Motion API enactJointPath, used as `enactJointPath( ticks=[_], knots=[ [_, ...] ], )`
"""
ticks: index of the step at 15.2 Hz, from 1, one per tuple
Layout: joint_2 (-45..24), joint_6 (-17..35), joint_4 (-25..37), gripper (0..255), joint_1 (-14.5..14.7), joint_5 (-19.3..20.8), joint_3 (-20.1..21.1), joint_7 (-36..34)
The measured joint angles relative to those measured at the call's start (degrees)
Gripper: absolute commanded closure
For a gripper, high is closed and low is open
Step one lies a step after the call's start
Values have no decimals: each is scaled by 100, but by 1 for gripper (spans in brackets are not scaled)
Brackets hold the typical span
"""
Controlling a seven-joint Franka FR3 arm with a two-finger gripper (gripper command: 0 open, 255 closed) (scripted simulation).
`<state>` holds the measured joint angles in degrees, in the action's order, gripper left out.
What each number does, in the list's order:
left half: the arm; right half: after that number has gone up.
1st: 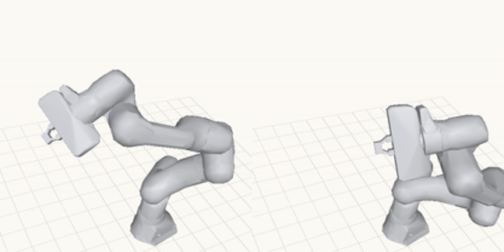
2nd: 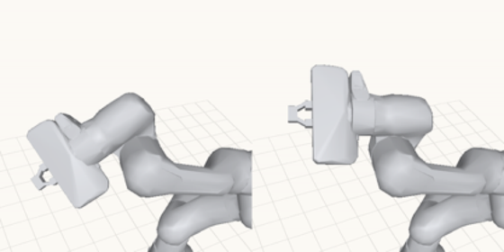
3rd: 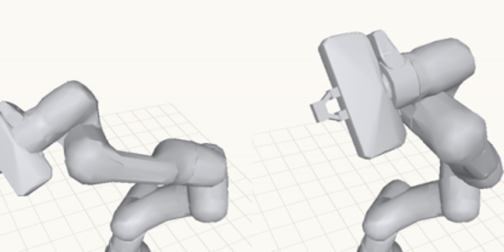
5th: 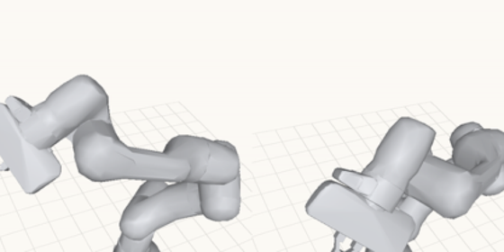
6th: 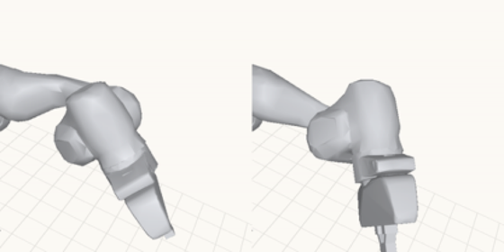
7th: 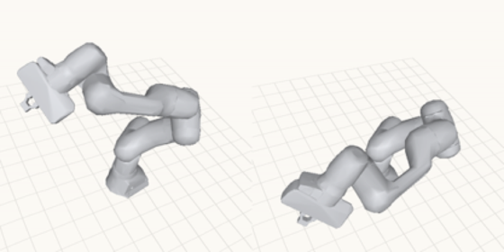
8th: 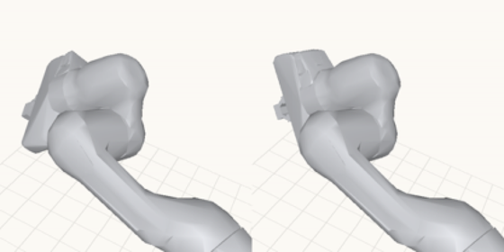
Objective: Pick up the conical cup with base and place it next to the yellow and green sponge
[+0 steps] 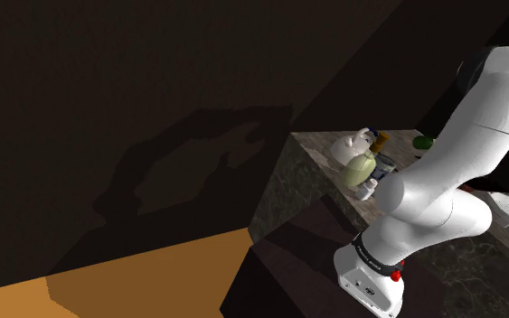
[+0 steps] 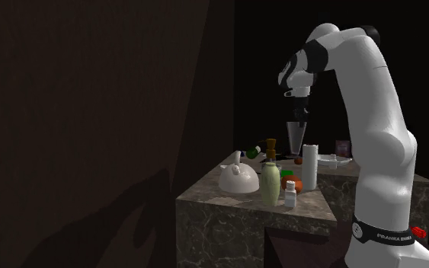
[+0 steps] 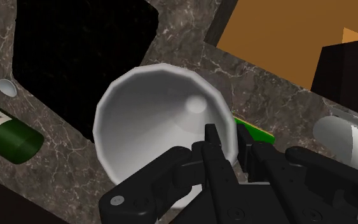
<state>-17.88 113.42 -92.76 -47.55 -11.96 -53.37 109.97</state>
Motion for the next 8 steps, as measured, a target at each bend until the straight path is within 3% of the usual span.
enactJointPath(
  ticks=[3,8],
  knots=[
    [-356,48,206,255,-423,-340,95,364],
    [-459,381,-62,255,-474,-457,154,470]
  ],
)
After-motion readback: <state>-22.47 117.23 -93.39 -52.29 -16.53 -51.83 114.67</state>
